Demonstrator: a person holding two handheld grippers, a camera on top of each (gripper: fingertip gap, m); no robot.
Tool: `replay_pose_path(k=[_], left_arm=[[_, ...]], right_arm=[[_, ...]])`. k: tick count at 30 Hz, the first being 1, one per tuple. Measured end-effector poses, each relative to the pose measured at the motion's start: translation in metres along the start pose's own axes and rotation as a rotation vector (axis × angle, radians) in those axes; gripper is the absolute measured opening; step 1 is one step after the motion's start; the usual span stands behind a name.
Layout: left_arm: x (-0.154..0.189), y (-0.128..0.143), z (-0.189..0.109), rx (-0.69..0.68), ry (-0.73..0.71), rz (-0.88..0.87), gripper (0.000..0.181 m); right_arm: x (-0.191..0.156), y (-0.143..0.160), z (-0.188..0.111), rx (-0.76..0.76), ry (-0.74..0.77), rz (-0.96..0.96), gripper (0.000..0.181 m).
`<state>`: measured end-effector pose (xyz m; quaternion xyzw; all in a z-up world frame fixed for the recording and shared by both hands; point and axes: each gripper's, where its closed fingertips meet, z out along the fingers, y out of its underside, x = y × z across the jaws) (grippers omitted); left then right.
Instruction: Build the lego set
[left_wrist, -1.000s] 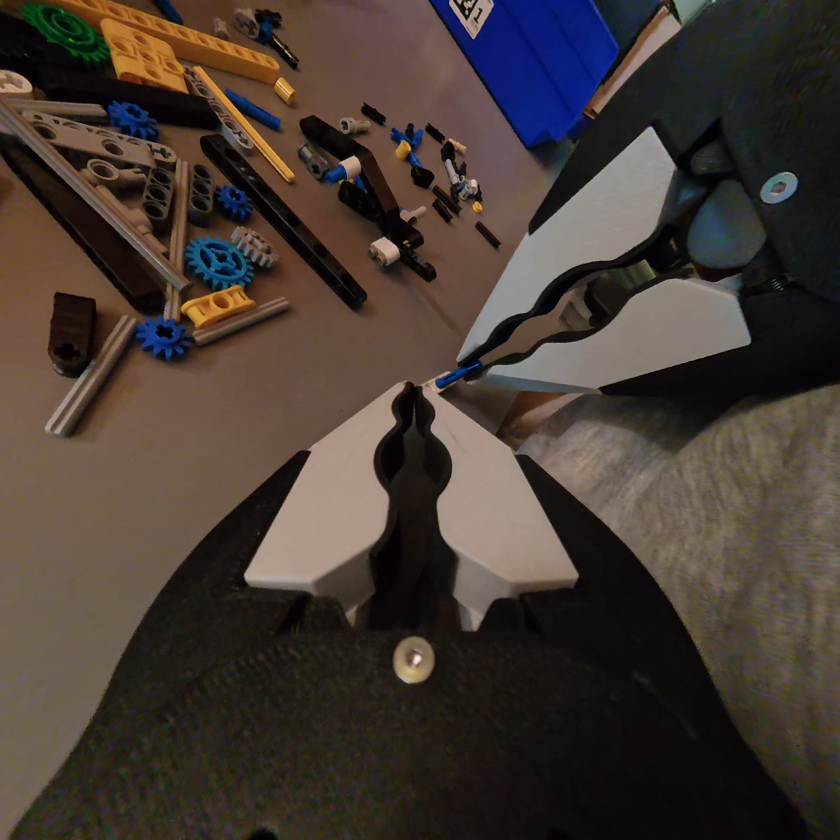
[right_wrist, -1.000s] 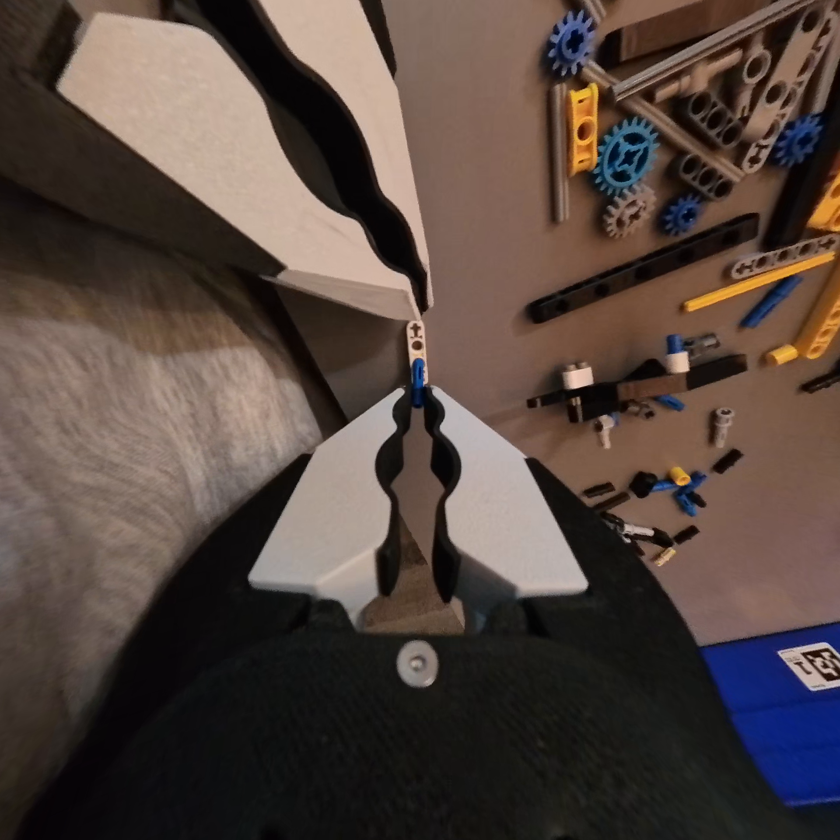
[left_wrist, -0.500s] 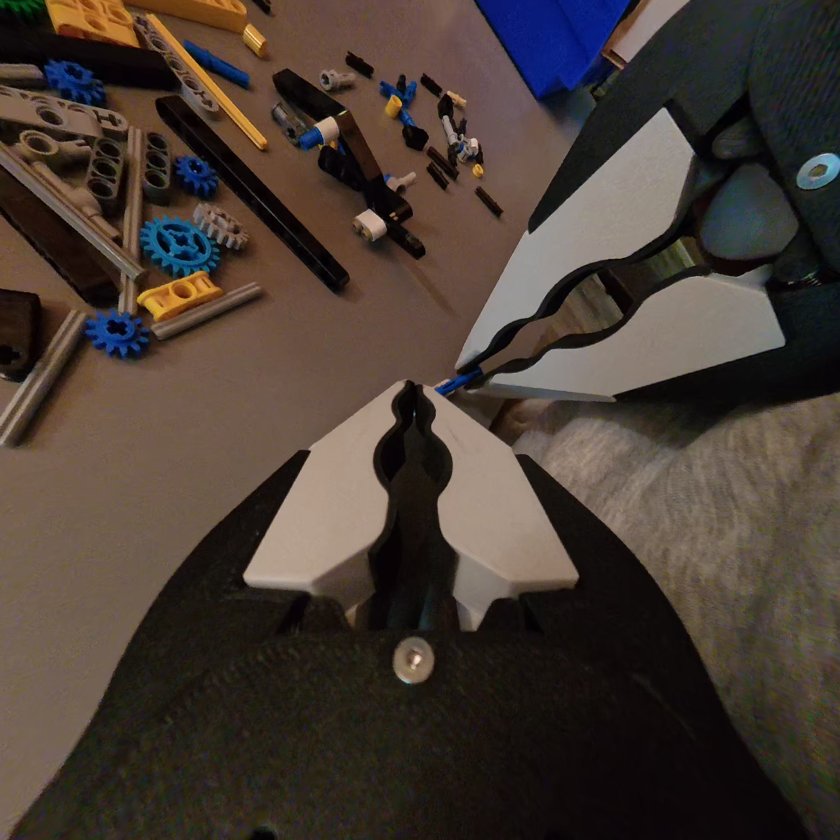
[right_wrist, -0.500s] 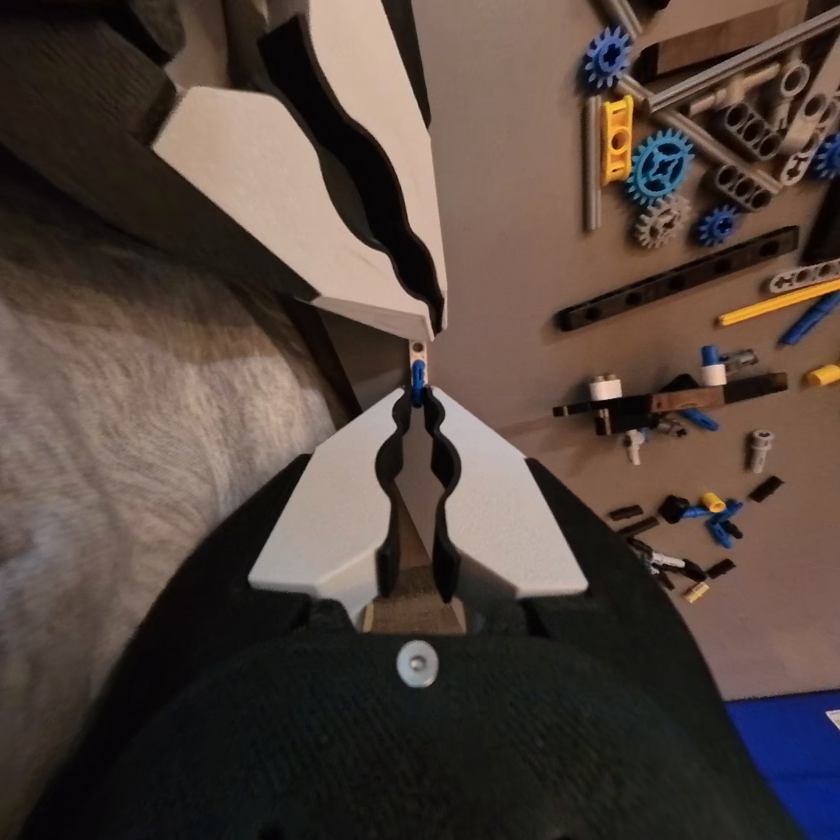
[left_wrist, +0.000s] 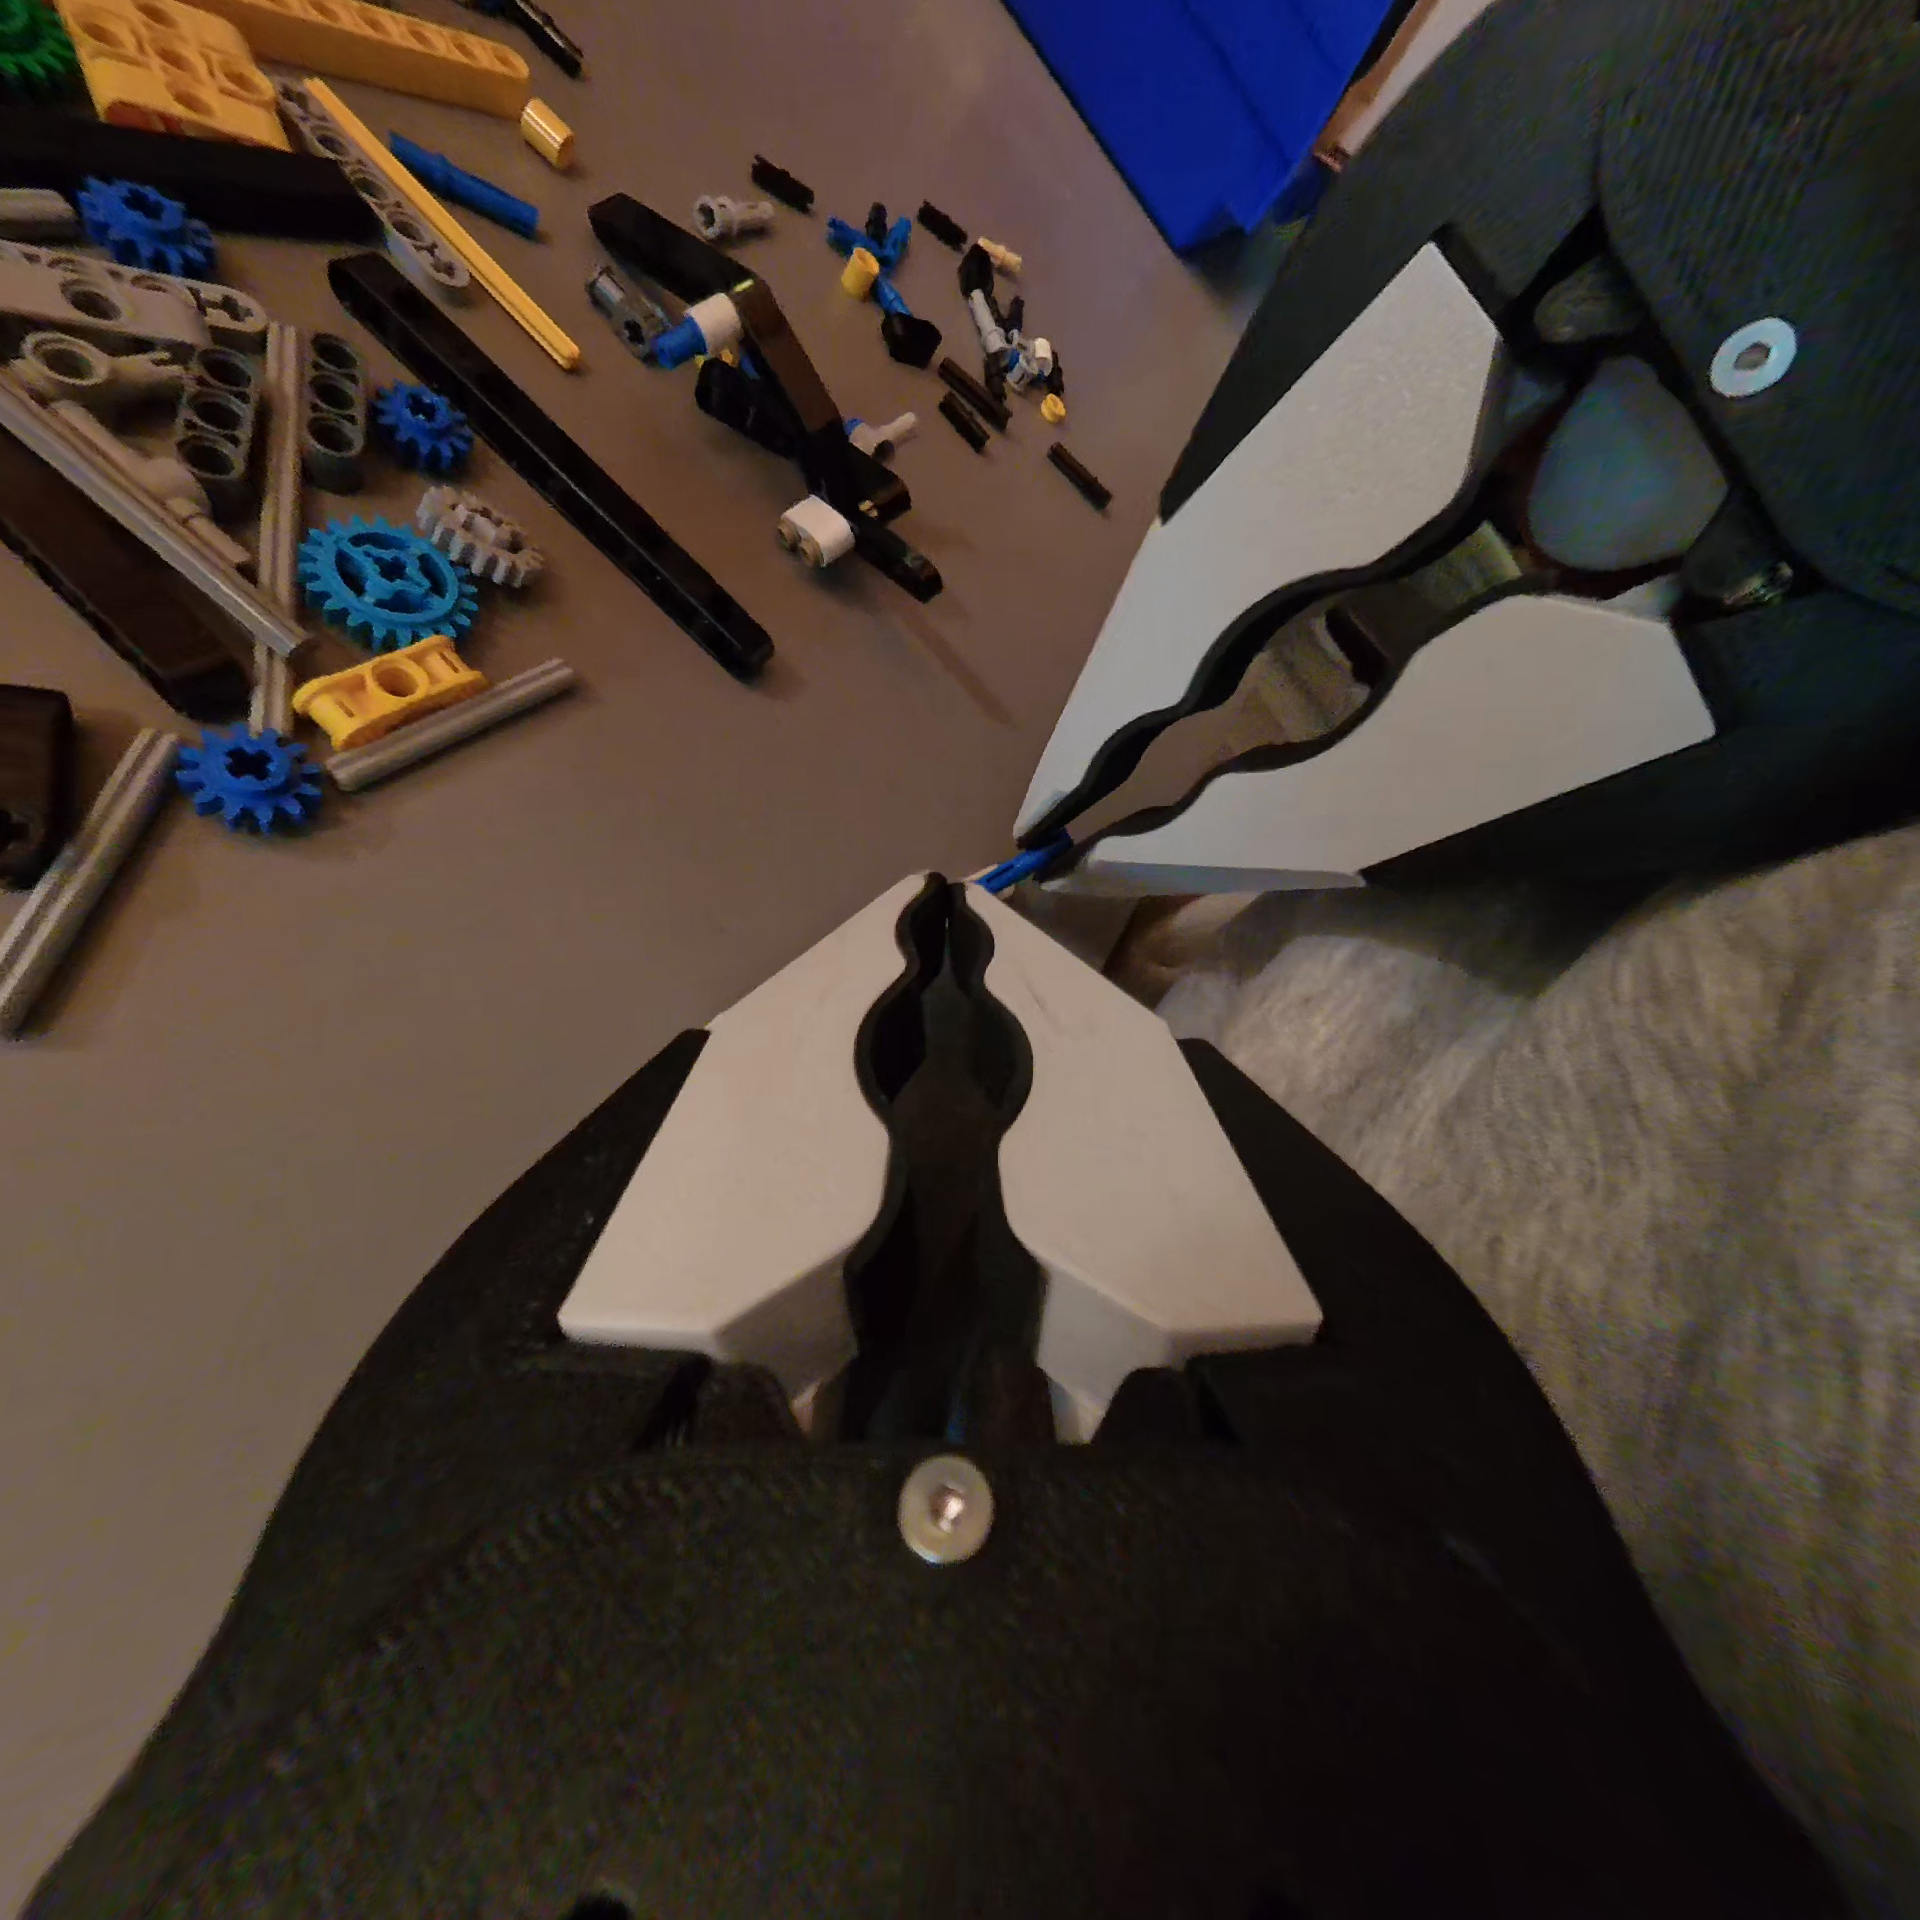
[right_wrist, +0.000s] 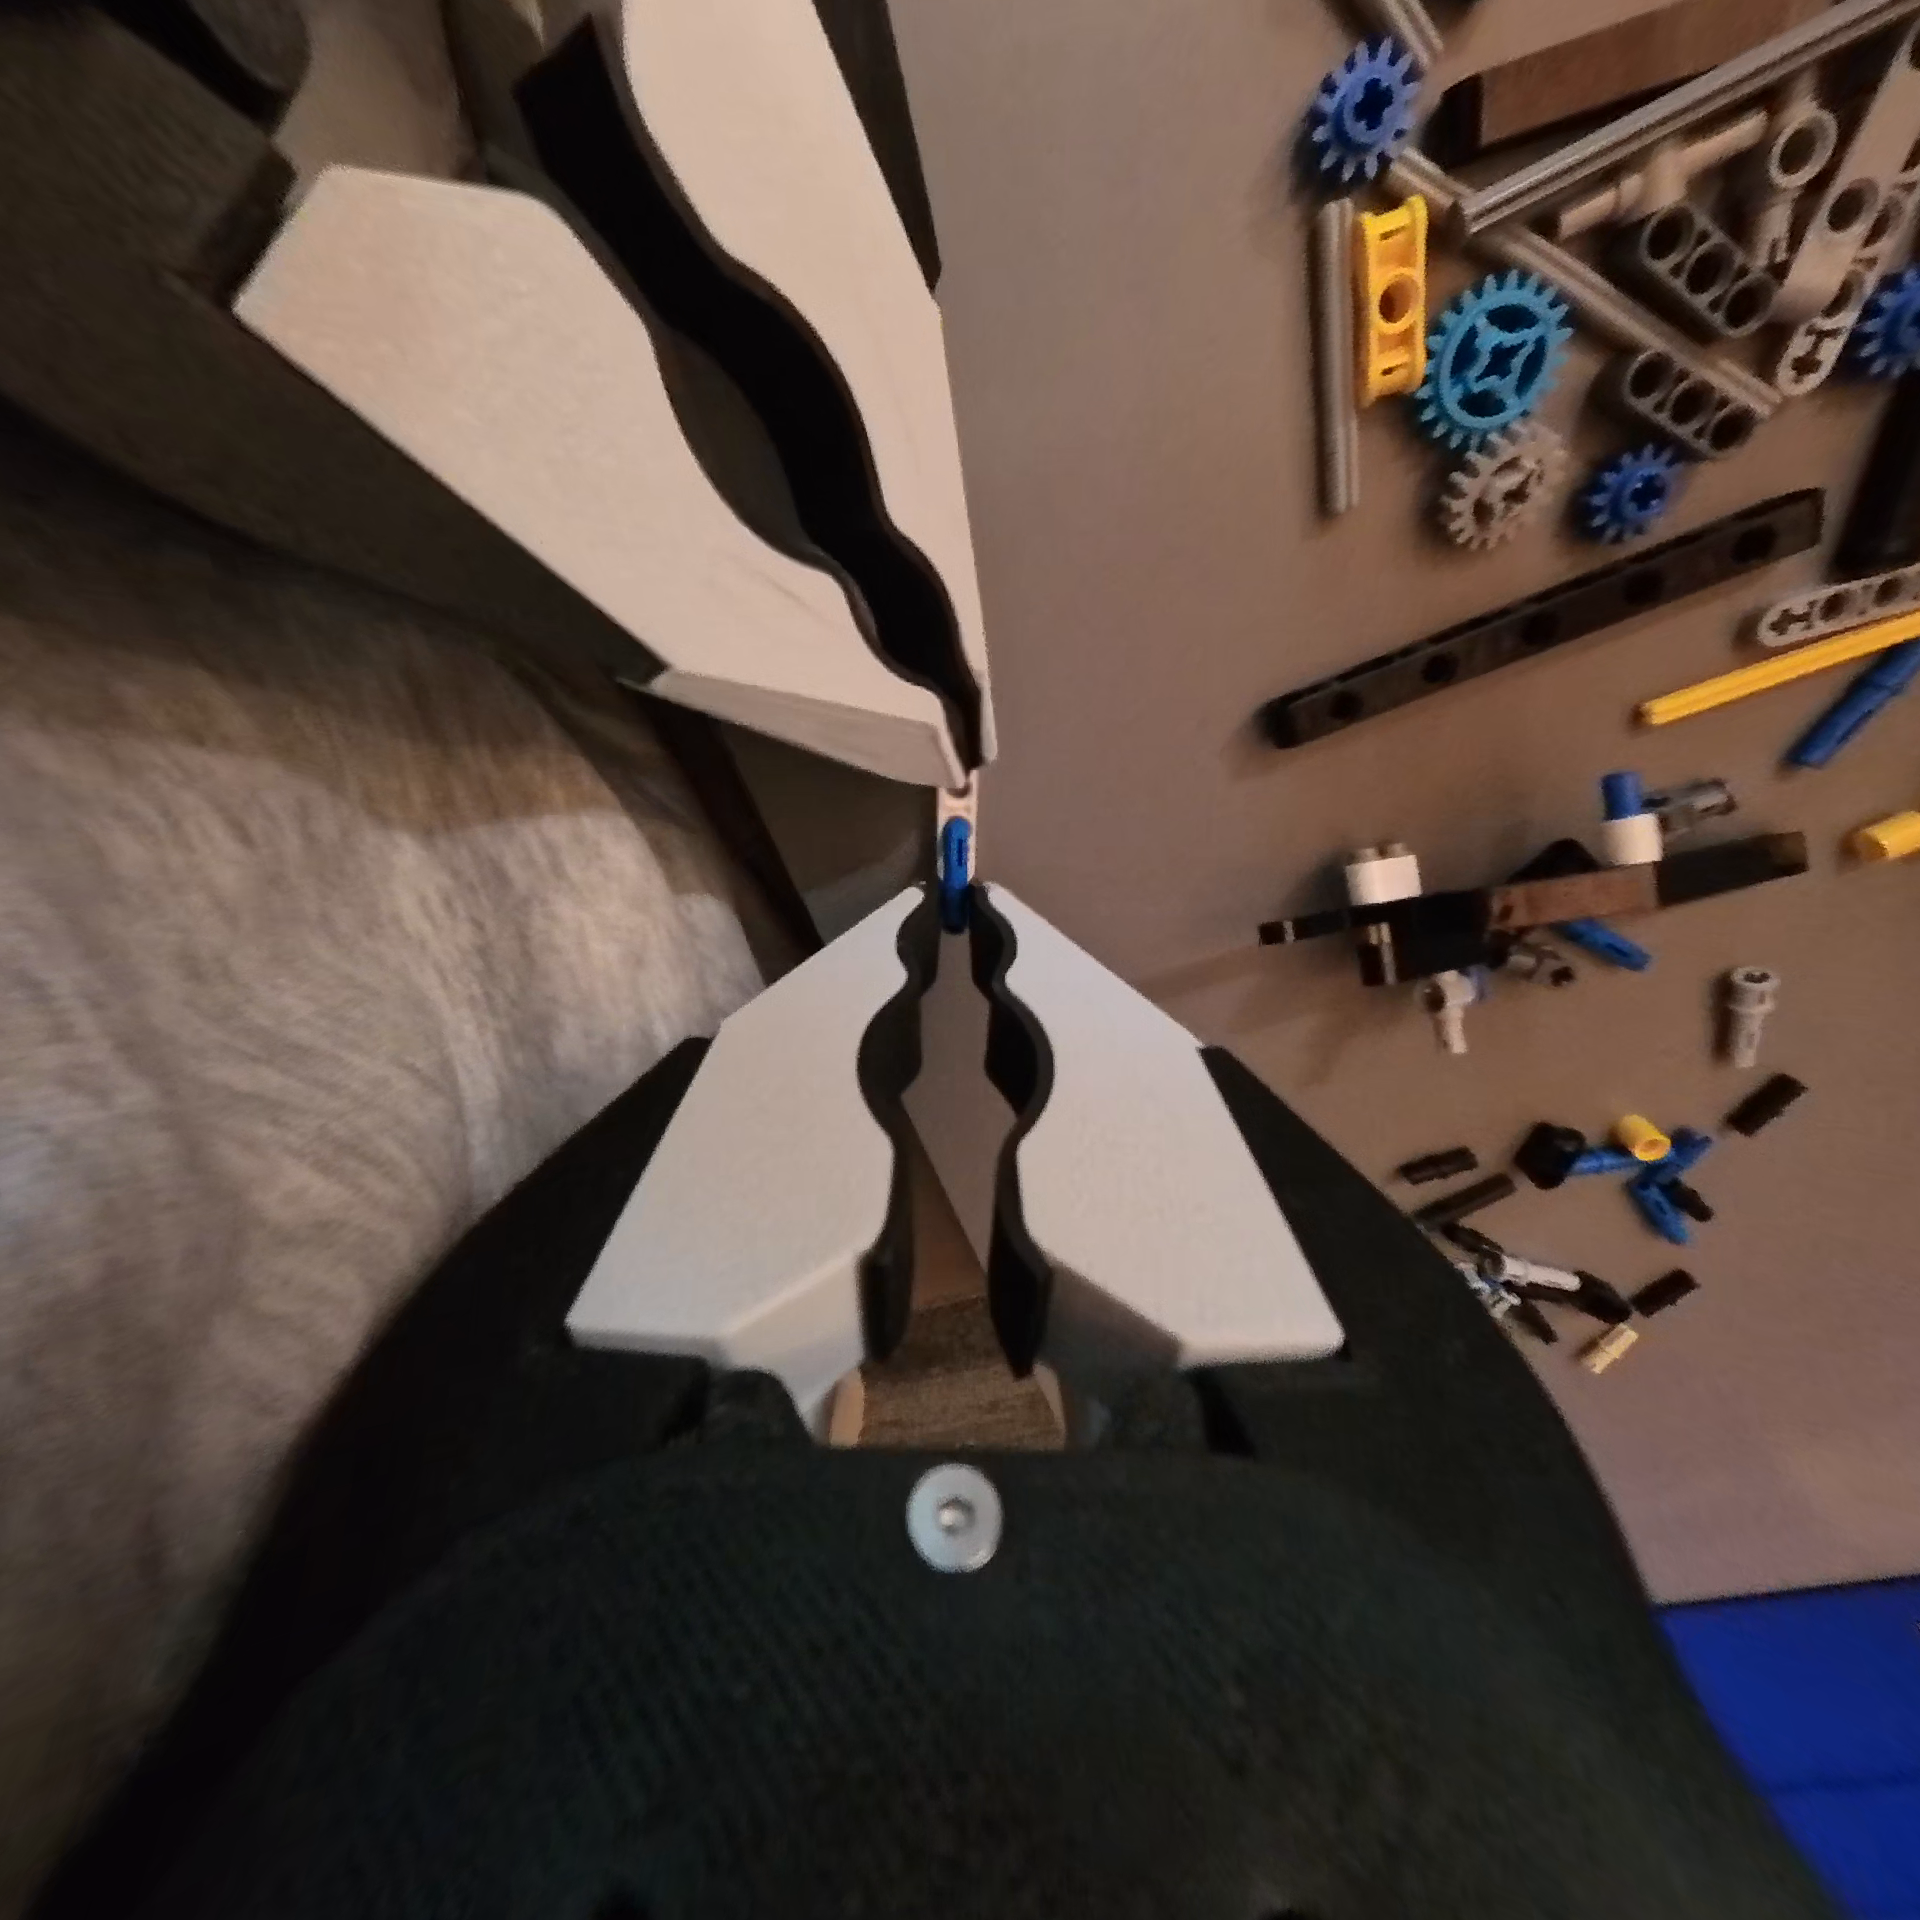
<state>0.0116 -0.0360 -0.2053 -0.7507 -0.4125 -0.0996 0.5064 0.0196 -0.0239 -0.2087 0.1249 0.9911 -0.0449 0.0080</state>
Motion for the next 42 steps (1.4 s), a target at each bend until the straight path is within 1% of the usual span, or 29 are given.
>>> replay_pose_path(k=[4, 7, 12, 14, 18, 20, 24, 29, 37, 41, 42], left_arm=[[0.001, 0.004, 0.002, -0.038, -0.026, 0.013, 0.0], [0.003, 0.004, 0.001, -0.056, -0.056, 0.064, 0.0], [0.009, 0.01, 0.006, -0.105, -0.081, 0.121, 0.017], [0.011, 0.012, 0.009, -0.12, -0.087, 0.136, 0.018], [0.011, 0.014, 0.011, -0.134, -0.105, 0.172, 0.015], [0.012, 0.016, 0.012, -0.143, -0.104, 0.182, 0.006], [0.013, 0.017, 0.013, -0.152, -0.11, 0.193, 0.005], [0.015, 0.018, 0.015, -0.152, -0.1, 0.195, 0.004], [0.014, 0.017, 0.014, -0.142, -0.077, 0.179, 0.002], [0.014, 0.016, 0.014, -0.135, -0.052, 0.157, 0.001], [0.017, 0.016, 0.015, -0.13, -0.026, 0.155, 0.0]], right_arm=[[-0.001, 0.002, 0.0, 0.018, 0.002, -0.015, 0.003], [0.0, 0.006, -0.001, 0.033, 0.012, -0.03, 0.003], [0.0, 0.01, -0.001, 0.072, 0.003, -0.031, 0.003], [-0.001, 0.012, -0.001, 0.078, 0.002, -0.048, 0.003], [-0.003, 0.014, -0.003, 0.093, -0.011, -0.097, 0.003], [-0.003, 0.015, -0.003, 0.098, -0.01, -0.118, 0.003], [-0.003, 0.014, -0.004, 0.107, -0.001, -0.133, 0.003], [-0.003, 0.012, -0.004, 0.109, 0.002, -0.104, 0.003], [-0.003, 0.013, -0.004, 0.063, 0.018, -0.044, 0.003], [-0.003, 0.013, -0.003, 0.047, 0.032, -0.028, 0.003], [-0.003, 0.012, -0.003, 0.043, 0.033, -0.028, 0.003]])
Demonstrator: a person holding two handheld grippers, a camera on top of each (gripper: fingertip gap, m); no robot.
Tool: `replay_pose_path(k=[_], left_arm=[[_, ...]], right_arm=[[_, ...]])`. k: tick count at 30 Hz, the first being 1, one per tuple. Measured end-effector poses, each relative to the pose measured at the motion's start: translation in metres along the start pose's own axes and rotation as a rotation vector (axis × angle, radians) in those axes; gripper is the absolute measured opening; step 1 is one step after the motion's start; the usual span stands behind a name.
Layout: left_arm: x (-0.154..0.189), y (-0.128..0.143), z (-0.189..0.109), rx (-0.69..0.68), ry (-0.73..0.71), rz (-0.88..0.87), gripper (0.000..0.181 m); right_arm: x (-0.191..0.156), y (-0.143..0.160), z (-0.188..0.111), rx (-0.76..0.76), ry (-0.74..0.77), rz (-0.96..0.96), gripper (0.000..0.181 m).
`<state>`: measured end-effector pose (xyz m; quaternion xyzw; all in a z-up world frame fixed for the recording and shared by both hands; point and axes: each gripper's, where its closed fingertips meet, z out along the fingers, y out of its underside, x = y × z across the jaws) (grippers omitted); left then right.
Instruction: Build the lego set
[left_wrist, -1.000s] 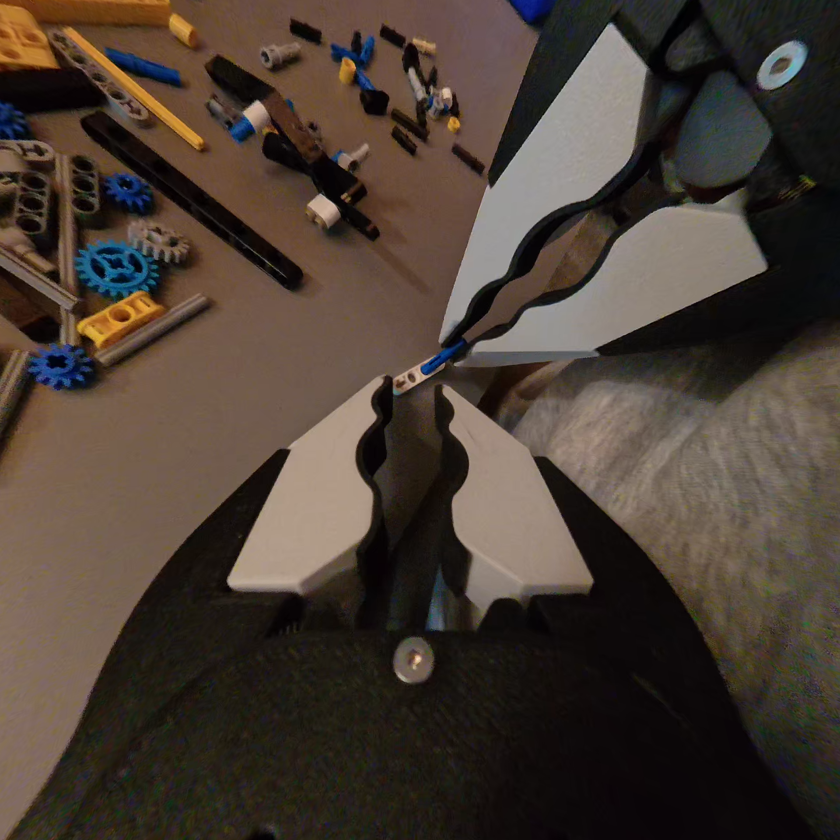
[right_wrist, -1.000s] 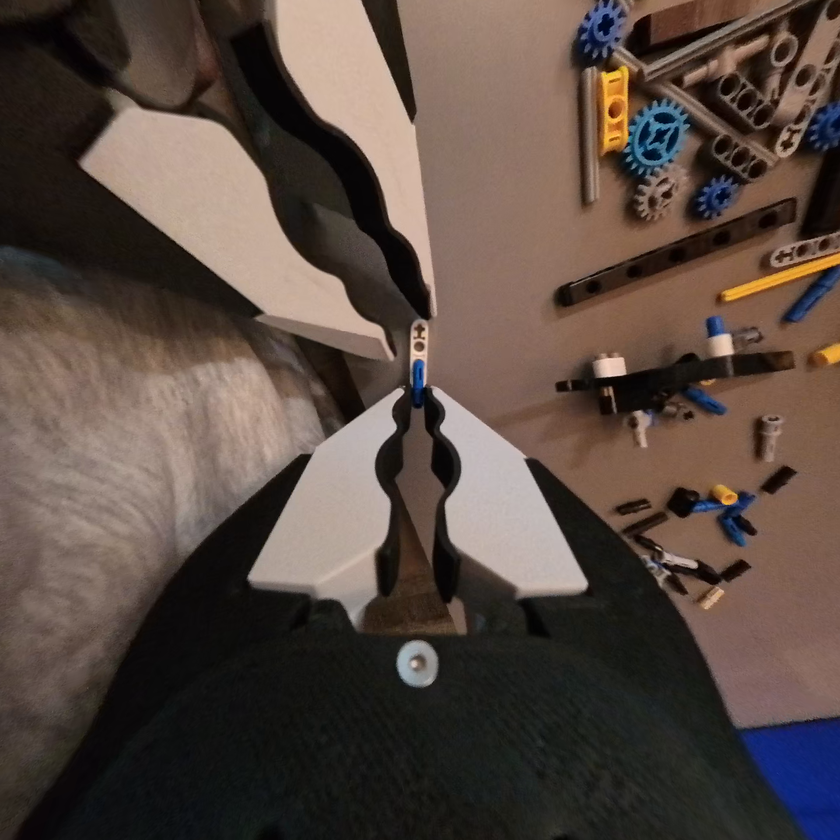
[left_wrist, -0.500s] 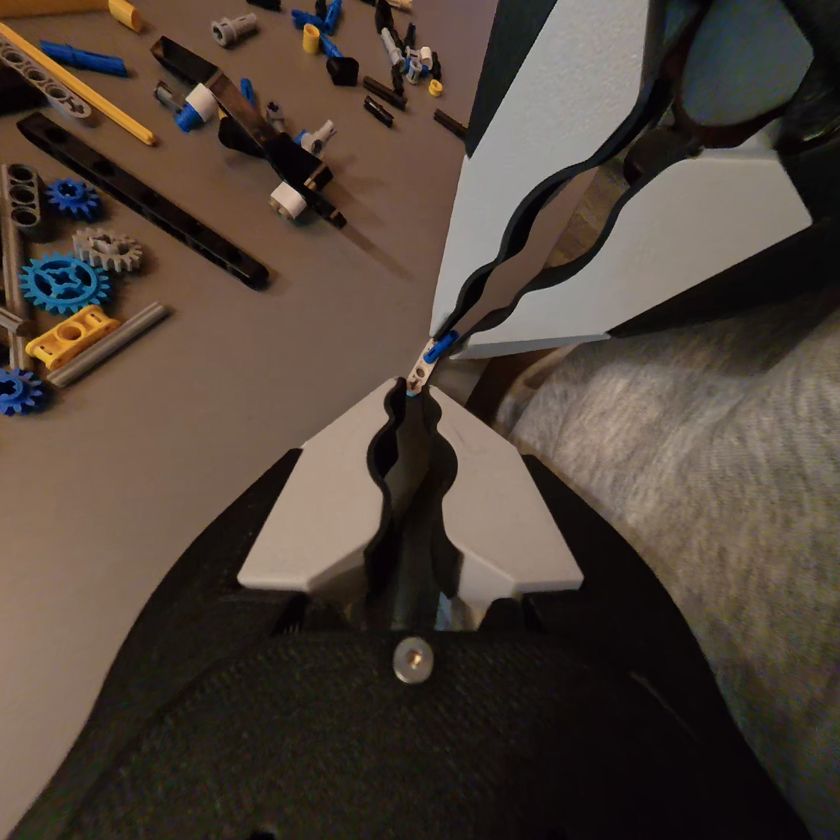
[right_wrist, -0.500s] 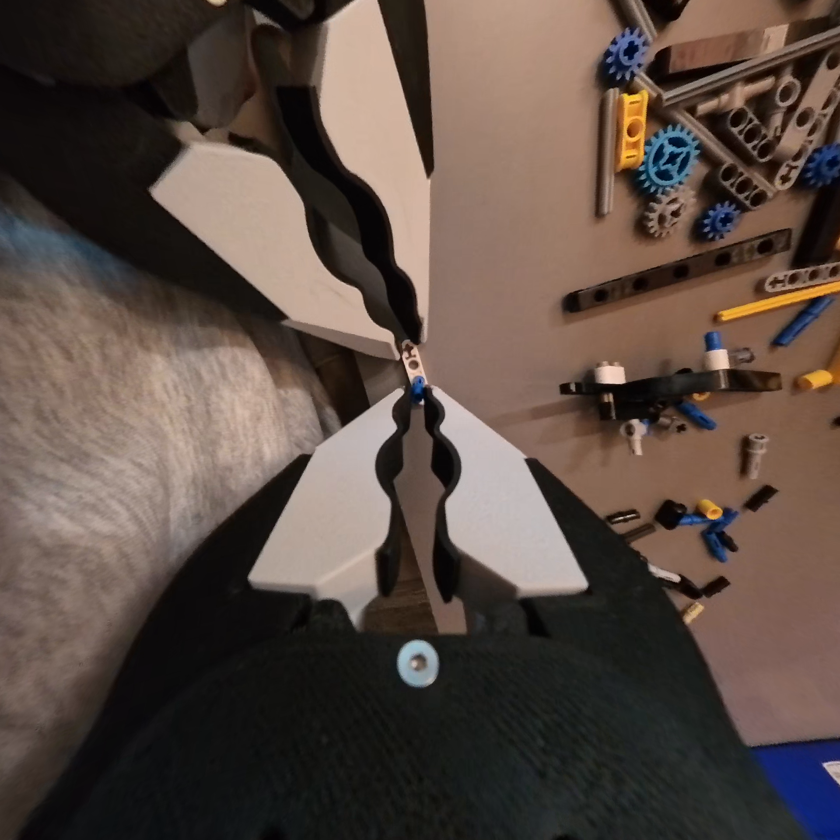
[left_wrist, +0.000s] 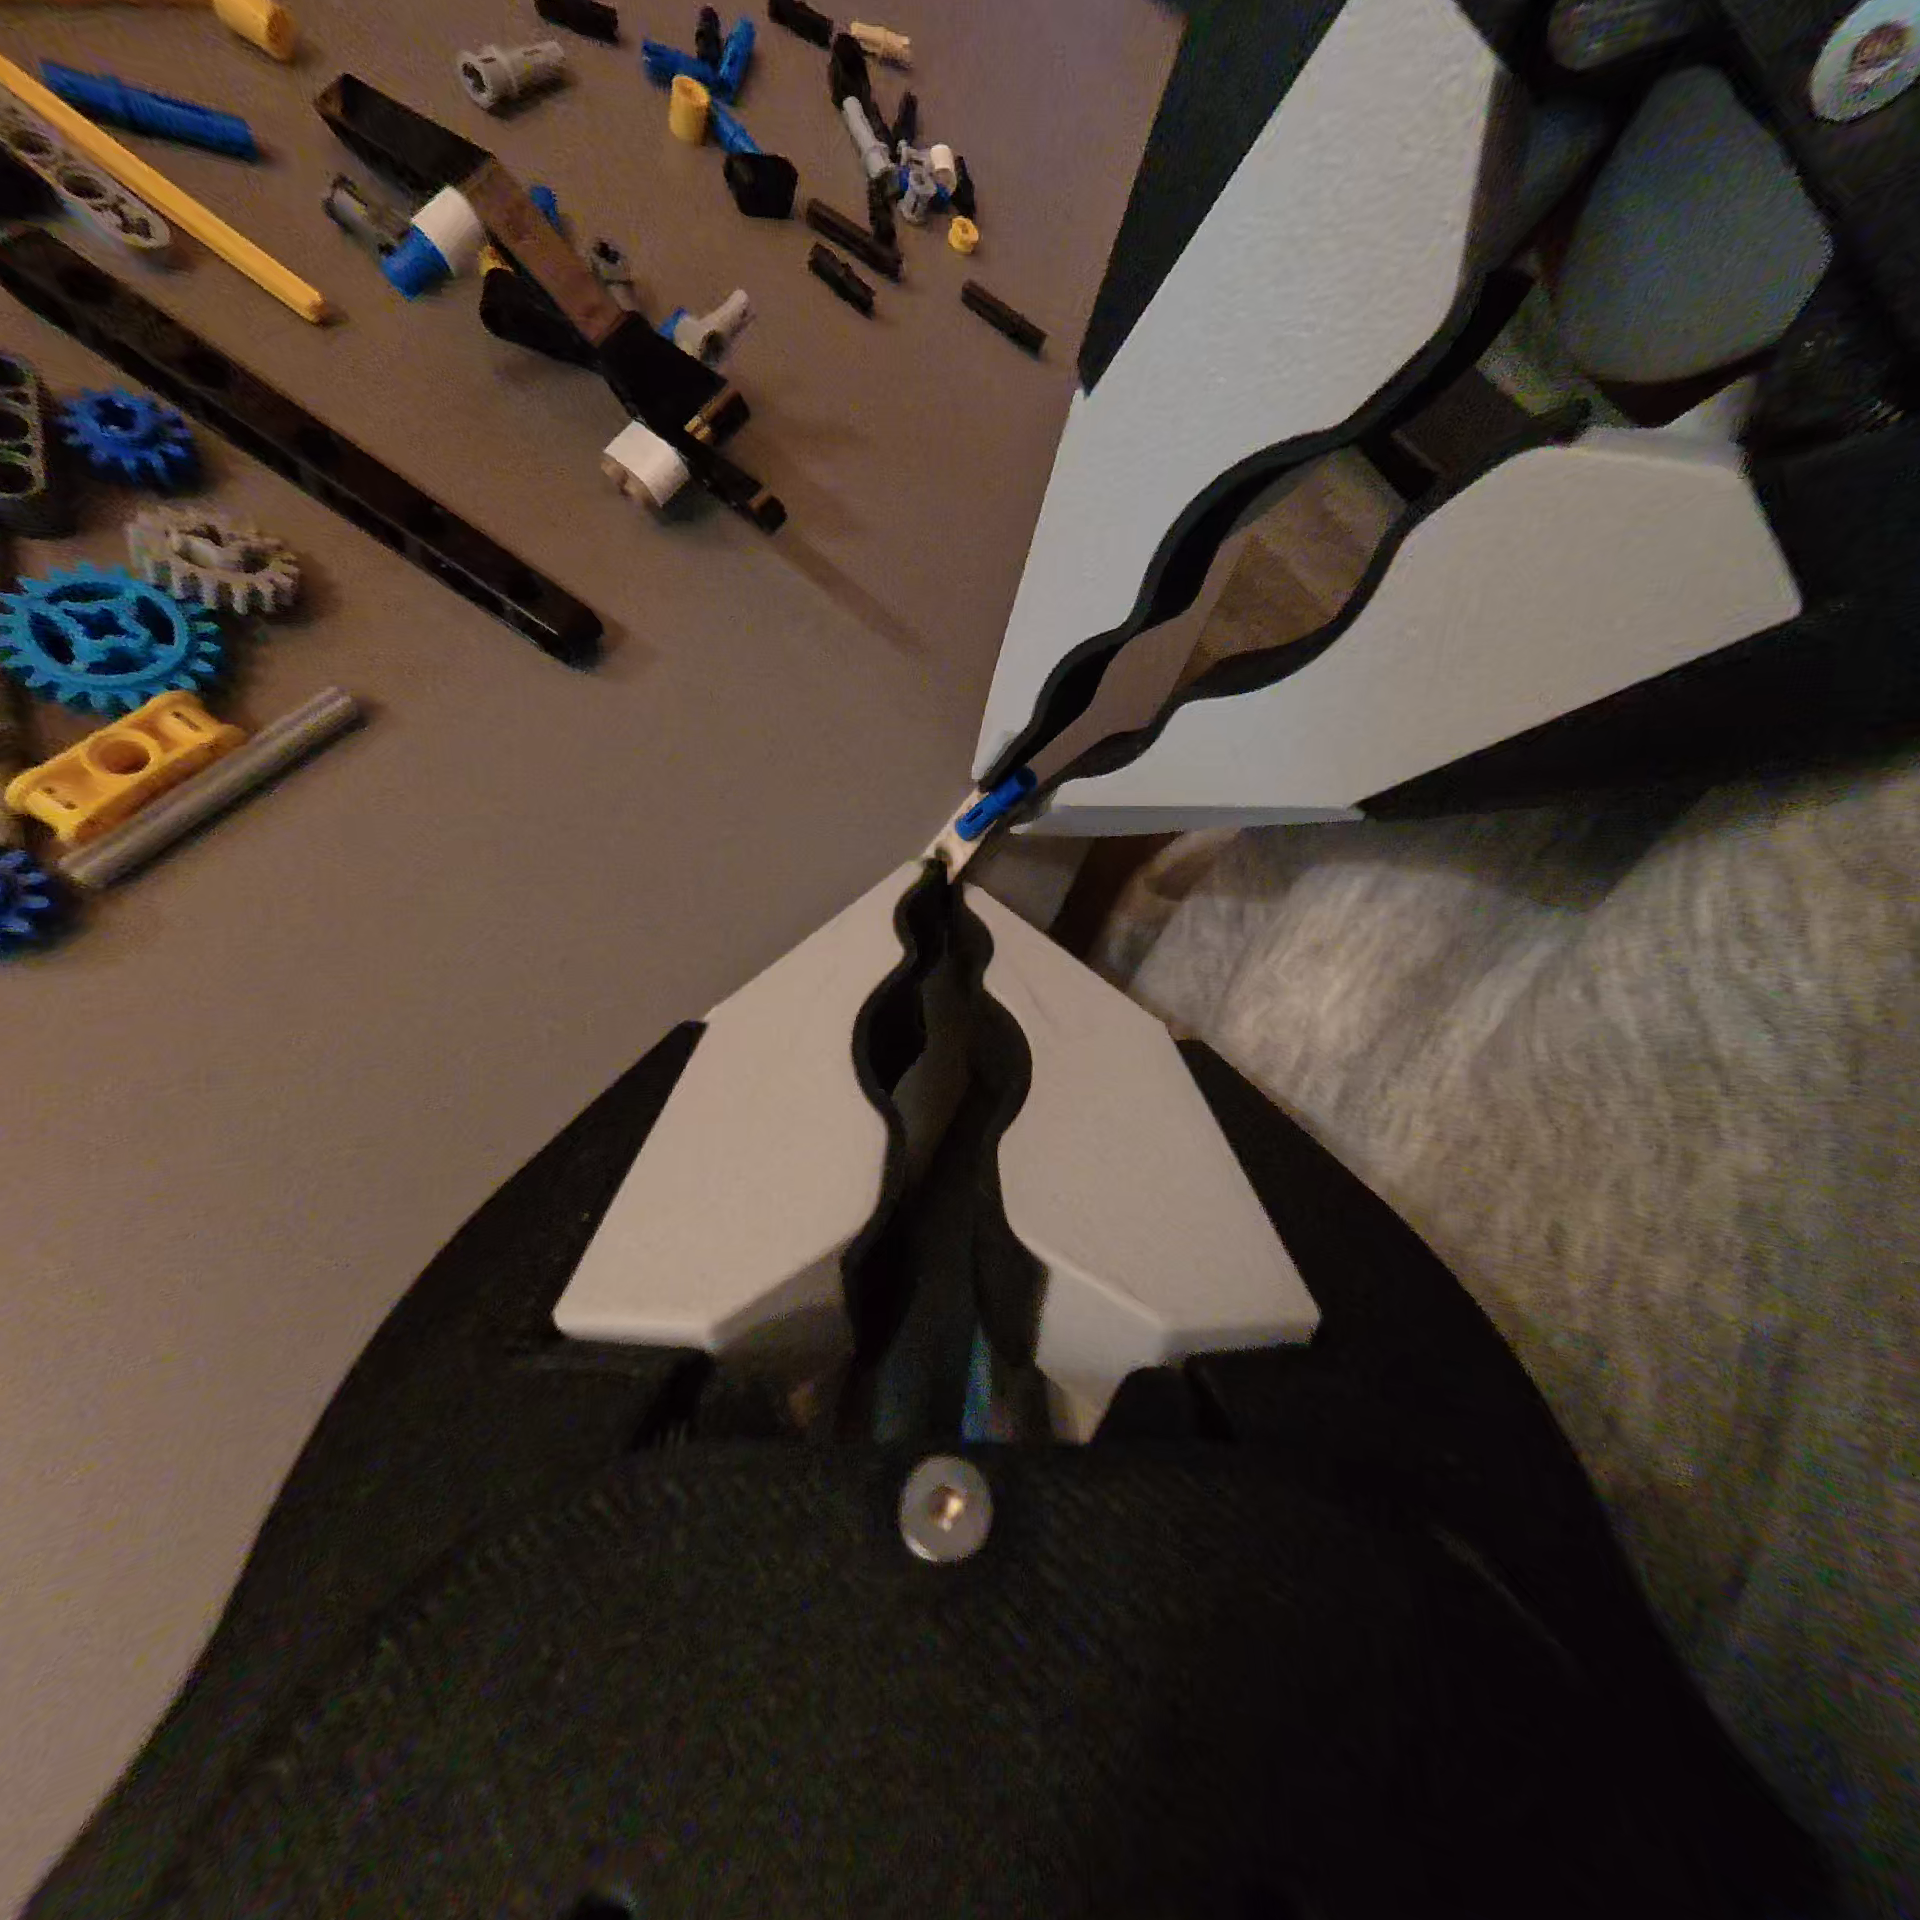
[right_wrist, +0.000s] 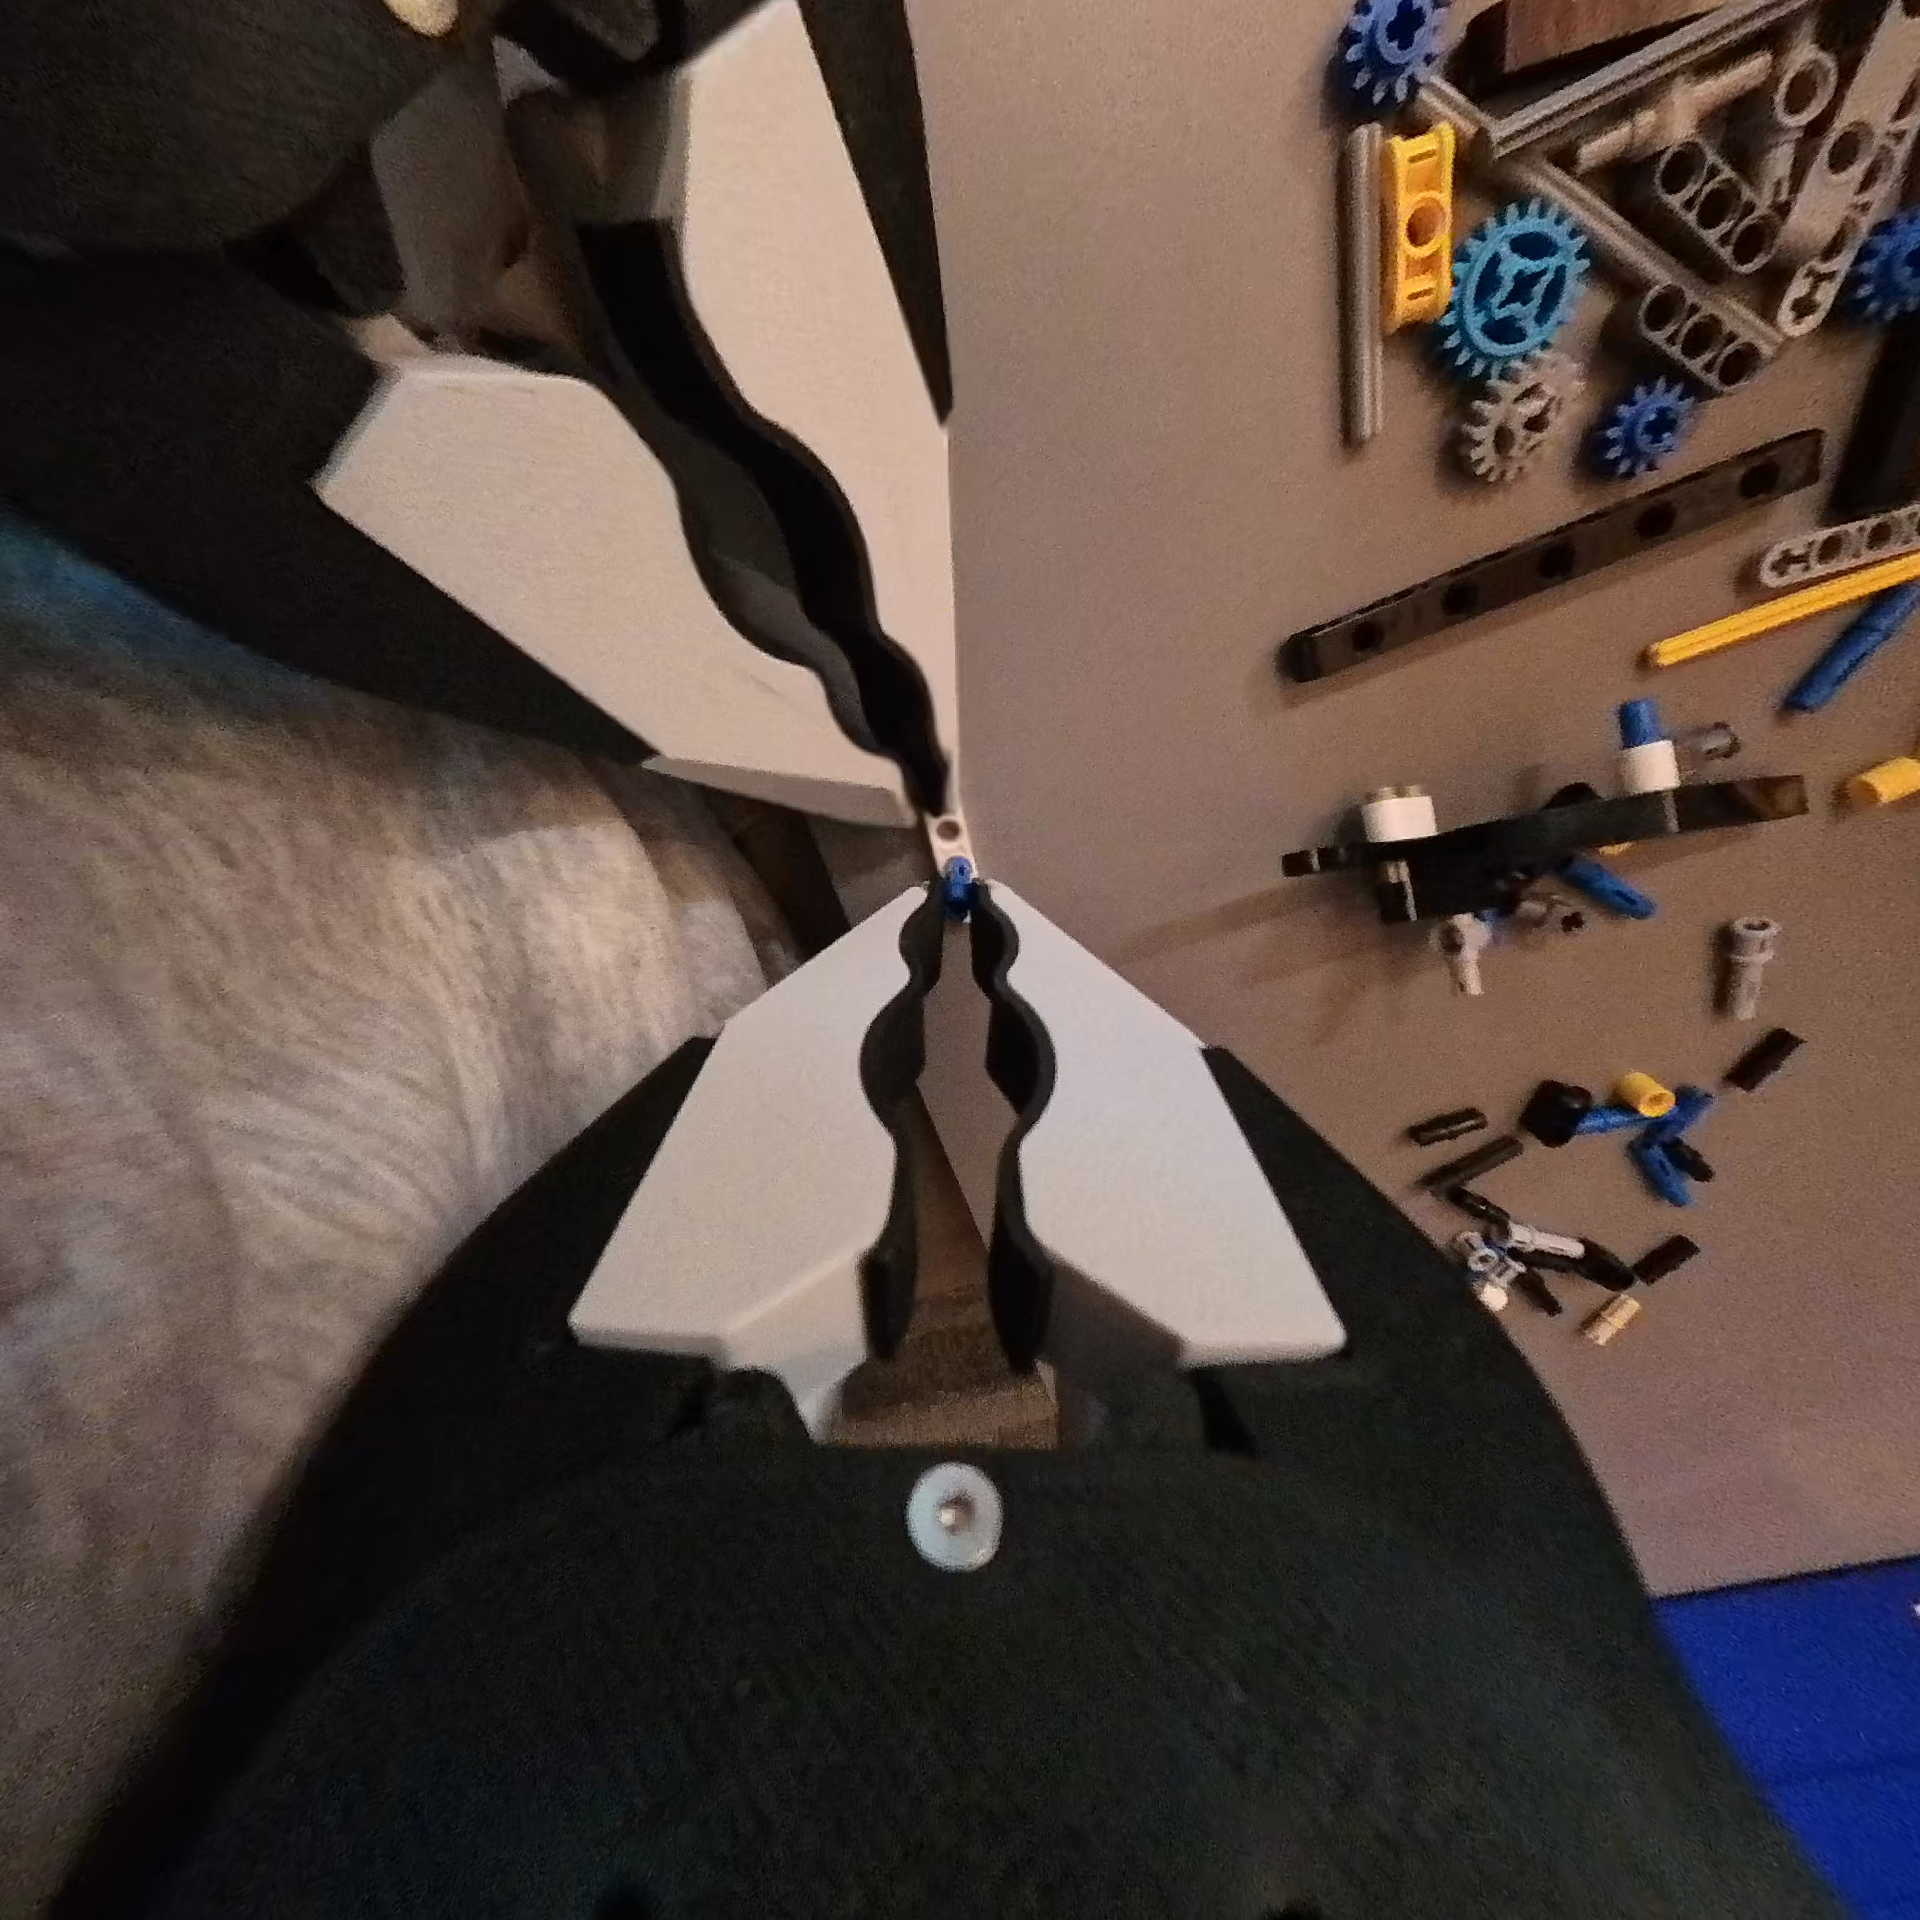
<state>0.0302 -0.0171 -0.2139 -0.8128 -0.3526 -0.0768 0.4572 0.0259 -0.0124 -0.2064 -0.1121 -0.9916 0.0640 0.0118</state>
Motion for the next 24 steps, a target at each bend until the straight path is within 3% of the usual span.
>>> replay_pose_path(k=[7, 24], left_arm=[[0.014, 0.006, 0.007, -0.031, 0.119, -0.033, 0.0], [0.016, 0.005, 0.007, -0.027, 0.155, -0.047, 0.0]], right_arm=[[0.0, 0.003, 0.0, -0.022, -0.029, 0.035, 0.003], [0.0, 0.002, 0.001, -0.051, -0.051, 0.042, 0.003]])
